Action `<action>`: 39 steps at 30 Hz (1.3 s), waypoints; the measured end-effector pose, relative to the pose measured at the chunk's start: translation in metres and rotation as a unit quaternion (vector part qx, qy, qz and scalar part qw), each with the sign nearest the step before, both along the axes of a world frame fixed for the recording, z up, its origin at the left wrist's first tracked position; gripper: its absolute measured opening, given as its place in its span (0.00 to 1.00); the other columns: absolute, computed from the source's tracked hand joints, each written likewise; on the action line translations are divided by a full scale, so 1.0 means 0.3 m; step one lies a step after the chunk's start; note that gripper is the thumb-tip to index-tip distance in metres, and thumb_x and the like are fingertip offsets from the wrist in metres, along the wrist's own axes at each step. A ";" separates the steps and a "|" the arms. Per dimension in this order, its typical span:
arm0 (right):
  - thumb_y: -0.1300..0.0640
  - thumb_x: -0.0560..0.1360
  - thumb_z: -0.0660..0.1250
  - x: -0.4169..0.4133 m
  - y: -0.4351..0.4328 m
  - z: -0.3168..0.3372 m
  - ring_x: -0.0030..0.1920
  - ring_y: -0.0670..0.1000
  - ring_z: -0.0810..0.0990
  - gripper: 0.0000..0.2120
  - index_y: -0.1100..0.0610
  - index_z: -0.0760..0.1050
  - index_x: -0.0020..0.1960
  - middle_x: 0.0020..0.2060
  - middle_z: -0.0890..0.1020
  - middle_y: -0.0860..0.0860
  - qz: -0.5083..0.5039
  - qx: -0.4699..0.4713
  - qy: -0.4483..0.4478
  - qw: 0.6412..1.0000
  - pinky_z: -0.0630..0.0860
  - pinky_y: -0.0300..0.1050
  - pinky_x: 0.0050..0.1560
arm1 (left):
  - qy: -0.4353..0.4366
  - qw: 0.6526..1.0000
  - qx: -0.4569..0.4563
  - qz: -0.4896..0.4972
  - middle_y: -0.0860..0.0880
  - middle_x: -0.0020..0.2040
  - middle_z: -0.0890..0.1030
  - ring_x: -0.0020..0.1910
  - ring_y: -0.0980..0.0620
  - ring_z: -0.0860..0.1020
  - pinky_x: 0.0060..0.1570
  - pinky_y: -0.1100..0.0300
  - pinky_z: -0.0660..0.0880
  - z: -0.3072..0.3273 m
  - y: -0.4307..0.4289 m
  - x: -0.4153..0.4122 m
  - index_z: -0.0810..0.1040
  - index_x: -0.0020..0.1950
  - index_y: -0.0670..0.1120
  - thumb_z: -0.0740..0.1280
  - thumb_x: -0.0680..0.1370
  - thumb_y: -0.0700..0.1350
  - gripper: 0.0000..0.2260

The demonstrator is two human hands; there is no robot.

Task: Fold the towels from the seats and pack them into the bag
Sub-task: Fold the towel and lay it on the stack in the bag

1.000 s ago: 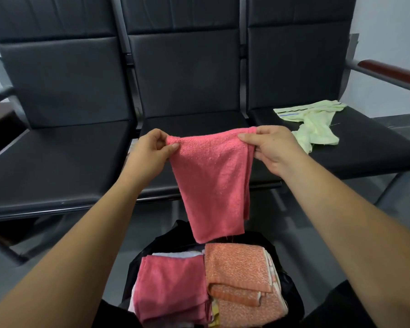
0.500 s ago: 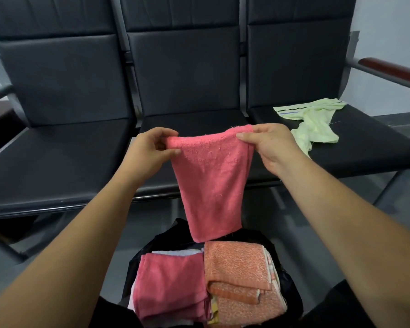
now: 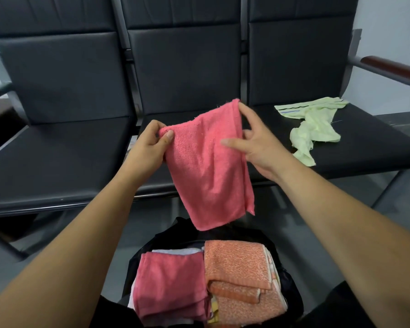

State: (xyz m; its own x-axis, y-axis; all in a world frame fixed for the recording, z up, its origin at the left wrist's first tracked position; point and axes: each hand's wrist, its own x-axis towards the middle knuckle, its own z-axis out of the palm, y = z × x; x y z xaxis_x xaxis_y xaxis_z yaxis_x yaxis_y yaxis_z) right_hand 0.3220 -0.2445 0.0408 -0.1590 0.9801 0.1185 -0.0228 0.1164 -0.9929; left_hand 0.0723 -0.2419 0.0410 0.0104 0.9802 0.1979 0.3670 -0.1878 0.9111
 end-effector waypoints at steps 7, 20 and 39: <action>0.62 0.73 0.74 -0.091 -0.029 -0.041 0.68 0.50 0.76 0.46 0.33 0.52 0.77 0.75 0.65 0.42 0.006 0.113 -0.200 0.973 0.77 0.55 0.66 | 0.058 0.998 0.020 -0.023 0.56 0.37 0.75 0.33 0.62 0.71 0.36 0.64 0.69 -0.009 -0.007 0.013 0.73 0.48 0.50 0.64 0.84 0.49 0.06; 0.62 0.64 0.81 -0.136 -0.010 -0.028 0.63 0.52 0.80 0.46 0.42 0.65 0.75 0.67 0.76 0.49 -0.068 -0.023 0.089 0.993 0.81 0.56 0.59 | -0.019 0.959 -0.177 -0.220 0.45 0.58 0.85 0.59 0.47 0.83 0.65 0.46 0.76 -0.063 -0.061 0.081 0.80 0.63 0.43 0.79 0.72 0.47 0.22; 0.69 0.72 0.74 0.006 0.000 -0.047 0.49 0.54 0.85 0.19 0.56 0.81 0.61 0.58 0.81 0.61 0.037 -0.142 0.078 0.986 0.81 0.46 0.46 | -0.279 0.928 -0.225 -0.104 0.42 0.55 0.84 0.54 0.44 0.83 0.55 0.45 0.80 -0.022 -0.025 0.069 0.79 0.63 0.39 0.67 0.77 0.35 0.14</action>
